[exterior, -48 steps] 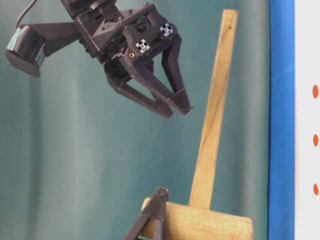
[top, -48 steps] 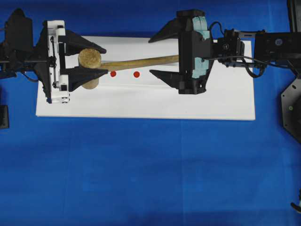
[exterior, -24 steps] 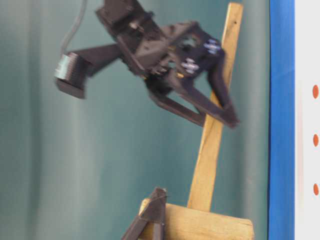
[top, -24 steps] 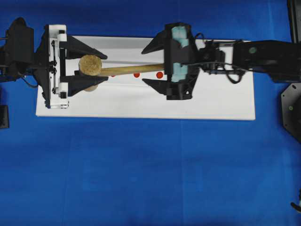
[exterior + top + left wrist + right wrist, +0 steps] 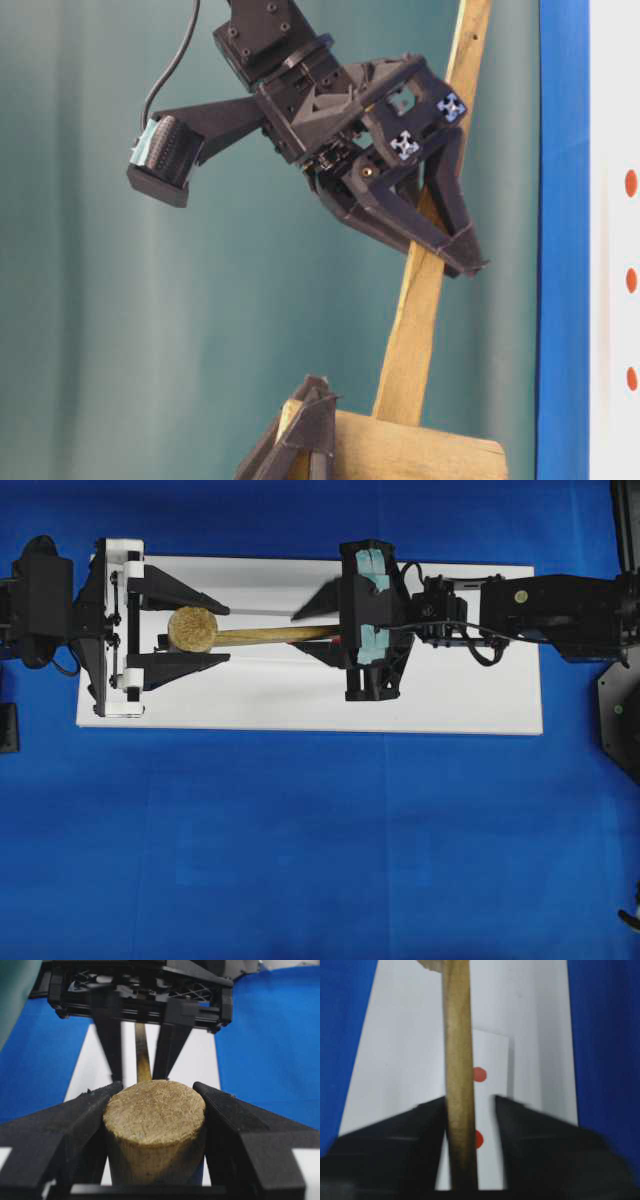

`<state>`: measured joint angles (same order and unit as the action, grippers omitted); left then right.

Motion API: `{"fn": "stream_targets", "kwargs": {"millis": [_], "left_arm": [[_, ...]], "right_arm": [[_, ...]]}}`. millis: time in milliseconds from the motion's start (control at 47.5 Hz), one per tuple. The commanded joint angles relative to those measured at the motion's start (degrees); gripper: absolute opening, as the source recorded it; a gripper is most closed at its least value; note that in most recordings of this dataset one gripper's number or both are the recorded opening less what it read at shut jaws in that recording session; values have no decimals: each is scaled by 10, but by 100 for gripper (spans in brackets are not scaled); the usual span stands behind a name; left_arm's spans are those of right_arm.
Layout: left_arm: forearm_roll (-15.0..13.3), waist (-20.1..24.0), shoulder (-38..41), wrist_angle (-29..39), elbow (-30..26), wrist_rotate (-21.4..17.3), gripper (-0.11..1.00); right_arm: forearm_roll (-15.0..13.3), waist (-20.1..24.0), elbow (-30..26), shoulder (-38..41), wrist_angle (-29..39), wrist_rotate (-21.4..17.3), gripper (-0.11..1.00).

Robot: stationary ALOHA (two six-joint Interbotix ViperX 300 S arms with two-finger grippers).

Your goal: Hit the mark with a hammer.

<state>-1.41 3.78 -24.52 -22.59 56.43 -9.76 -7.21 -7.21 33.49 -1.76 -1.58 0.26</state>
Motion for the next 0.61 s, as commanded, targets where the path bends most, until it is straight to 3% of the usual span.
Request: {"fn": "stream_targets", "kwargs": {"millis": [0, 84, 589], "left_arm": [[2, -3, -11, -4, -18, -4, 47], [3, -3, -12, -4, -18, -4, 47], [2, -2, -21, -4, -11, 13, 47]], "right_arm": [[2, 3, -4, -9, -4, 0, 13], [2, 4, -4, -9, -7, 0, 2], [4, 4, 5, -18, -16, -24, 2]]}}
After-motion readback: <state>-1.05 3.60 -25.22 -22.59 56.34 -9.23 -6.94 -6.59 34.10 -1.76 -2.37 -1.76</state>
